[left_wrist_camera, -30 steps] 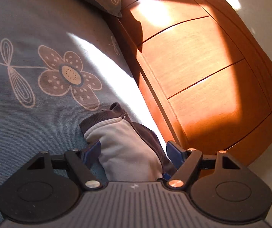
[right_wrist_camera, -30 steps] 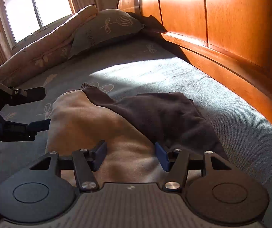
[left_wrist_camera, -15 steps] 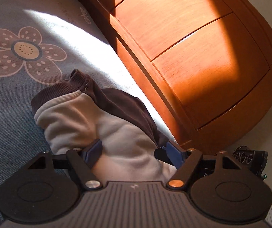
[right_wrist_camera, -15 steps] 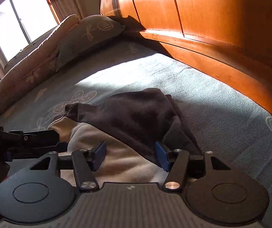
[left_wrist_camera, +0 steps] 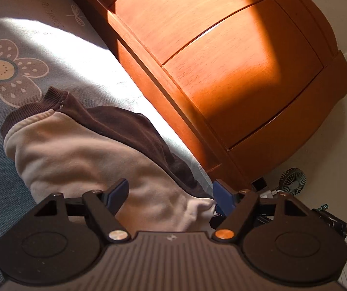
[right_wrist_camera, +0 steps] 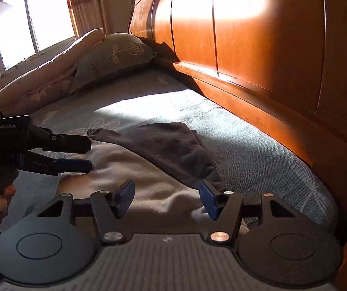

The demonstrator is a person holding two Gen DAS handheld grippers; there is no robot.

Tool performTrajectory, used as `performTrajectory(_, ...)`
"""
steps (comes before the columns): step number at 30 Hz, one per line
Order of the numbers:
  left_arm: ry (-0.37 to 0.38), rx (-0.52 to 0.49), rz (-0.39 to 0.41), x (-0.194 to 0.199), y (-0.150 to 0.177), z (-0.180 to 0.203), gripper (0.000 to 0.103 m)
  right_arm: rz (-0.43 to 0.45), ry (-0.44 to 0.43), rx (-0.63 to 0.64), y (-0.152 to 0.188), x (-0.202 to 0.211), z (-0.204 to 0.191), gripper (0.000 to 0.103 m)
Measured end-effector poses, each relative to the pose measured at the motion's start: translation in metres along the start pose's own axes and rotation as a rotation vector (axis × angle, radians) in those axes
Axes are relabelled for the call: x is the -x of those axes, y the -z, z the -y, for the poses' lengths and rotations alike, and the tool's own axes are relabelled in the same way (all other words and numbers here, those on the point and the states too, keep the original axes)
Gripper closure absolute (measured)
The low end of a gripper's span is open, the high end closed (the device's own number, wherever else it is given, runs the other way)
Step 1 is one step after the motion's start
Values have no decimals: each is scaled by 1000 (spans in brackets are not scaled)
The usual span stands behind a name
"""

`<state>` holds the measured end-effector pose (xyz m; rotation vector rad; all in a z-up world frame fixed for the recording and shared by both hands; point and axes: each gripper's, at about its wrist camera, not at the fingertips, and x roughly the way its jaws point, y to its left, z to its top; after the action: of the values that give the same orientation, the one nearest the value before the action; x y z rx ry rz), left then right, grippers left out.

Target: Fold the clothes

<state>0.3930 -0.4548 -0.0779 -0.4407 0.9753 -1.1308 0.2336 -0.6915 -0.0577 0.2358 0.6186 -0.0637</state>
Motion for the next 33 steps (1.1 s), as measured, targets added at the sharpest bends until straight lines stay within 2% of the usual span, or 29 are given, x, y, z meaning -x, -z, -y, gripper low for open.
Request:
performTrajectory(3, -34, -17, -36, -11, 7, -2, 27, -39, 42, -37, 22, -1, 12, 37)
performTrajectory(4, -40, -18, -42, -13, 8, -2, 27, -57, 65, -56, 30, -4, 18, 41)
performTrajectory(7, -27, -15, -24, -7, 6, 3, 27, -74, 73, -114, 37, 6, 24, 41)
performTrajectory(10, -14, -41, -24, -6, 4, 12, 27, -60, 116, -56, 35, 18, 7, 41)
performTrajectory(14, -37, -62, -58, -17, 10, 11, 27, -30, 11, 17, 37, 21, -26, 39)
performTrajectory(17, -43, -56, -57, -18, 16, 4, 26, -108, 30, 113, 54, 7, -50, 38)
performTrajectory(19, -46, -45, -57, -14, 15, 5, 26, -128, 60, 161, 70, 10, -61, 30)
performTrajectory(20, -55, -54, -59, -13, 14, 9, 27, -133, 67, 173, 75, 13, -65, 30)
performTrajectory(22, -62, -92, -63, -10, 13, 19, 27, -126, 65, 161, 74, 23, -68, 31)
performTrajectory(24, -20, -151, -75, -9, 16, 33, 27, -114, 51, 150, 74, 31, -72, 31)
performTrajectory(26, 25, -204, -94, -12, 21, 46, 27, -78, -5, 142, 71, 31, -80, 31)
performTrajectory(28, 26, -248, -125, -20, 27, 52, 26, -94, -40, 149, 71, 23, -91, 31)
performTrajectory(30, -44, -233, -186, -35, 31, 44, 27, -123, -45, 165, 78, 17, -99, 29)
performTrajectory(31, -58, -207, -206, -40, 30, 37, 29, -136, -44, 174, 83, 15, -102, 23)
performTrajectory(33, -26, -148, -195, -41, 25, 30, 29, -158, -40, 187, 91, 14, -108, 14)
